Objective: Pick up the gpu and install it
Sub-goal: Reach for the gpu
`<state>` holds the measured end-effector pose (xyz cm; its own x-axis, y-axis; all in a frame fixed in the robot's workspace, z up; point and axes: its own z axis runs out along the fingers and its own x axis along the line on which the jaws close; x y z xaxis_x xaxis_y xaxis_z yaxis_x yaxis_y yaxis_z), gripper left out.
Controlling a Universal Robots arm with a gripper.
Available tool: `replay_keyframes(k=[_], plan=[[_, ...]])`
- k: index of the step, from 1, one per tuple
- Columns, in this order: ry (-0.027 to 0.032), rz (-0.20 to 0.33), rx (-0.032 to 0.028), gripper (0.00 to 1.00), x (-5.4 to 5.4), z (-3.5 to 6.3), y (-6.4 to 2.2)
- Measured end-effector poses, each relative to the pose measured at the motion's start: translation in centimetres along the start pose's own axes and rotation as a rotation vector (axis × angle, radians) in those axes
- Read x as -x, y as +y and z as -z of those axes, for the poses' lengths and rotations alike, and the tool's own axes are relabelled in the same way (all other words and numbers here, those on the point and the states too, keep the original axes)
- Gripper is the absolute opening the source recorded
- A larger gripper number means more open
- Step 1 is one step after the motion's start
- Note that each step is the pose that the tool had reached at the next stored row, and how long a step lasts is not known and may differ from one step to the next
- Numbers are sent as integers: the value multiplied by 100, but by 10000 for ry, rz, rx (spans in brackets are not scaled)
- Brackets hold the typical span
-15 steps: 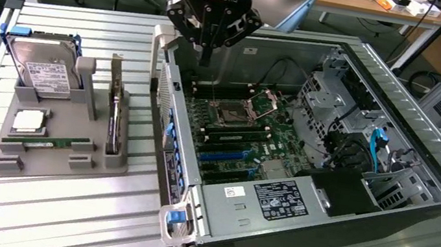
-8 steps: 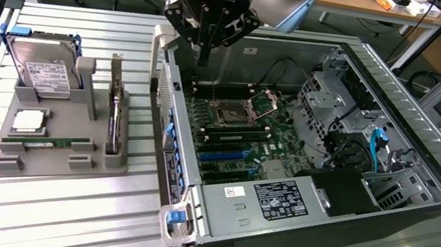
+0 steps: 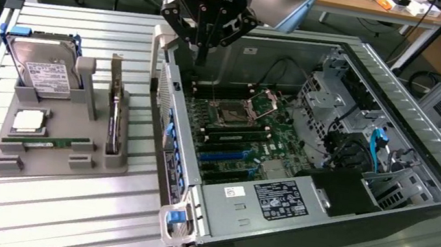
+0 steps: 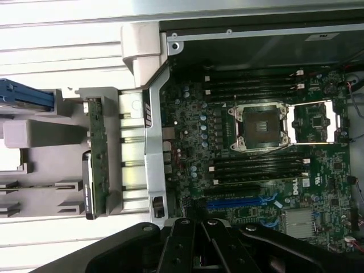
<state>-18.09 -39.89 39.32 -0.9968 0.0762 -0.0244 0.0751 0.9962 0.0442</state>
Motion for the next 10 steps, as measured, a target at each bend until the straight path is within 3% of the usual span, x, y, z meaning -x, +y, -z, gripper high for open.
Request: replay_keyframes(k=[10], plan=[[0,0,0,11,-32,0,-3]])
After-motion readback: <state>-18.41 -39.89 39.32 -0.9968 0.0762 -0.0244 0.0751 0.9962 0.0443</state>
